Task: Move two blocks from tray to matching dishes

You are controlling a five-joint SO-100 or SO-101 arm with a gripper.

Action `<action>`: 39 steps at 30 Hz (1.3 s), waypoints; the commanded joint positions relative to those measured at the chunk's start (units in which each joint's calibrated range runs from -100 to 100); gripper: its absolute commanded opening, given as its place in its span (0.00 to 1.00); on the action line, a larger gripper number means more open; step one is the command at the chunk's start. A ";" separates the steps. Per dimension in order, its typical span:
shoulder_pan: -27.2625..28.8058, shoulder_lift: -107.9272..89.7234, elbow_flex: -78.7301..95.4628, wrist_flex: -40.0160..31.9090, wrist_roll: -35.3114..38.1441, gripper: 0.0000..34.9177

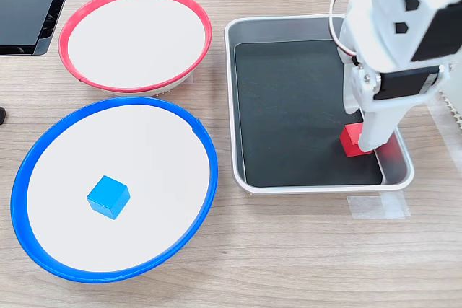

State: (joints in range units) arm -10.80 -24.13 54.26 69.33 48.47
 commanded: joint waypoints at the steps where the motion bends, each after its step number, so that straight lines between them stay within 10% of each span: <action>1: -0.45 0.80 0.40 -1.77 0.10 0.42; 5: -0.54 1.23 1.49 -3.75 -0.10 0.01; 14: 0.87 3.27 -25.09 9.79 -11.67 0.00; 20: 11.50 15.04 -46.94 -0.86 -23.83 0.00; 31: 22.51 46.34 -63.96 -26.78 -24.18 0.02; 35: 23.08 47.37 -60.59 -30.50 -21.93 0.55; 37: 23.08 45.06 -58.04 -31.57 -22.08 0.53; 39: 22.42 35.85 -49.12 -36.52 -25.01 0.26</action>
State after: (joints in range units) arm 12.21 22.59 -1.91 37.03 25.57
